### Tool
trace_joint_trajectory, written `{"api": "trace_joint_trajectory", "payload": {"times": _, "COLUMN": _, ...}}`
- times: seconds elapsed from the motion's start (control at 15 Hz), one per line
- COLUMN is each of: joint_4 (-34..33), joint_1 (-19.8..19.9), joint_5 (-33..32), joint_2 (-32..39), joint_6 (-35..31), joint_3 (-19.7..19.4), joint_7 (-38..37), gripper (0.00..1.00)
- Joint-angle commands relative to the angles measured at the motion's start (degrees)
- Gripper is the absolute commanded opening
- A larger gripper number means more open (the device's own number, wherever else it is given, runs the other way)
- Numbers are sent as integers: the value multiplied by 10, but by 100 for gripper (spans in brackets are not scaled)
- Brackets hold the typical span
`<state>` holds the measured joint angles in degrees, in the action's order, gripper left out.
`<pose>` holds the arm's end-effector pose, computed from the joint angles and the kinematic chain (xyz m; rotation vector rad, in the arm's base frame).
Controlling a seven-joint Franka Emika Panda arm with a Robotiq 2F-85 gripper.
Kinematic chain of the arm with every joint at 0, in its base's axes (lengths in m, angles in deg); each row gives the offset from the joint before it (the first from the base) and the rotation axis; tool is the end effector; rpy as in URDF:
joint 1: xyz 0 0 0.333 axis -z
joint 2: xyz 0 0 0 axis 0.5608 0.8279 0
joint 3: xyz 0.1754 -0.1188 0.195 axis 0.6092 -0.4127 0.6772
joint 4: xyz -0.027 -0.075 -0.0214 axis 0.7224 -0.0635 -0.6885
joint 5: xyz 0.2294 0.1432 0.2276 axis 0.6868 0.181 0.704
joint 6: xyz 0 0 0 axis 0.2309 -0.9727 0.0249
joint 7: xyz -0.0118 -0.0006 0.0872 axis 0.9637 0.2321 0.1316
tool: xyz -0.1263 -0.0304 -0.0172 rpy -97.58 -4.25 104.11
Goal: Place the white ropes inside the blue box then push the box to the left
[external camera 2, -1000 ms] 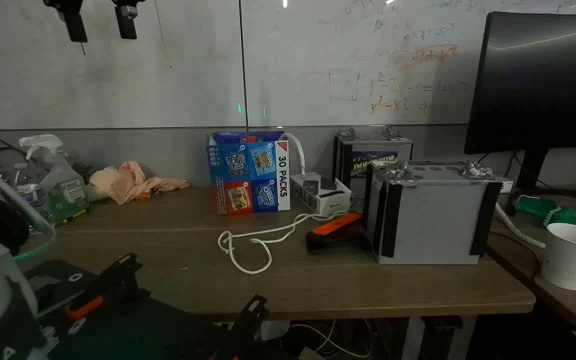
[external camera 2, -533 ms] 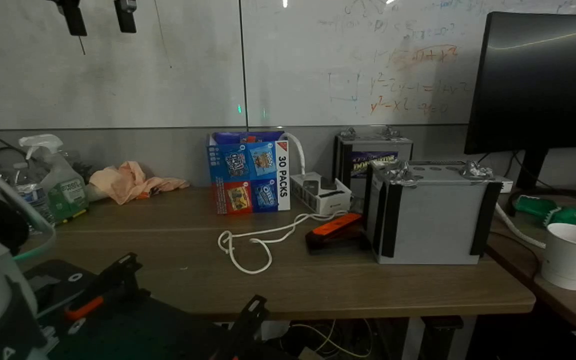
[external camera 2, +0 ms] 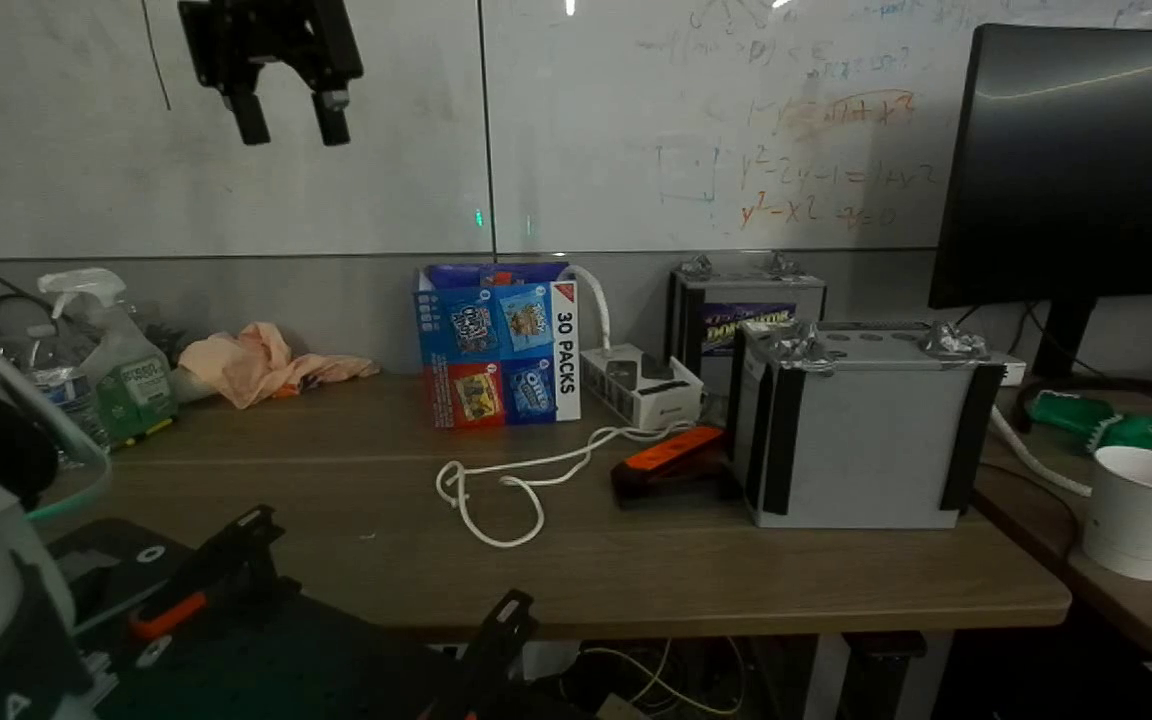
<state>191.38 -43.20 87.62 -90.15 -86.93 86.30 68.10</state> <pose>0.2925 0.1452 0.4146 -3.1222 -0.0433 -0.2715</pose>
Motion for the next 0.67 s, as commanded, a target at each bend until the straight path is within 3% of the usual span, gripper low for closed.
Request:
{"api": "trace_joint_trajectory", "payload": {"times": 0.0, "joint_4": 7, "joint_1": 35, "joint_5": -17, "joint_2": 116, "joint_6": -143, "joint_3": -3, "joint_7": -11, "gripper": 100}}
{"api": "trace_joint_trajectory", "payload": {"times": 0.27, "joint_4": -18, "joint_1": 96, "joint_5": -30, "joint_2": 273, "joint_6": -247, "joint_3": -12, "joint_7": 5, "gripper": 100}}
{"api": "trace_joint_trajectory", "payload": {"times": 0.6, "joint_4": -87, "joint_1": 102, "joint_5": -98, "joint_2": 459, "joint_6": -283, "joint_3": -68, "joint_7": -21, "gripper": 100}}
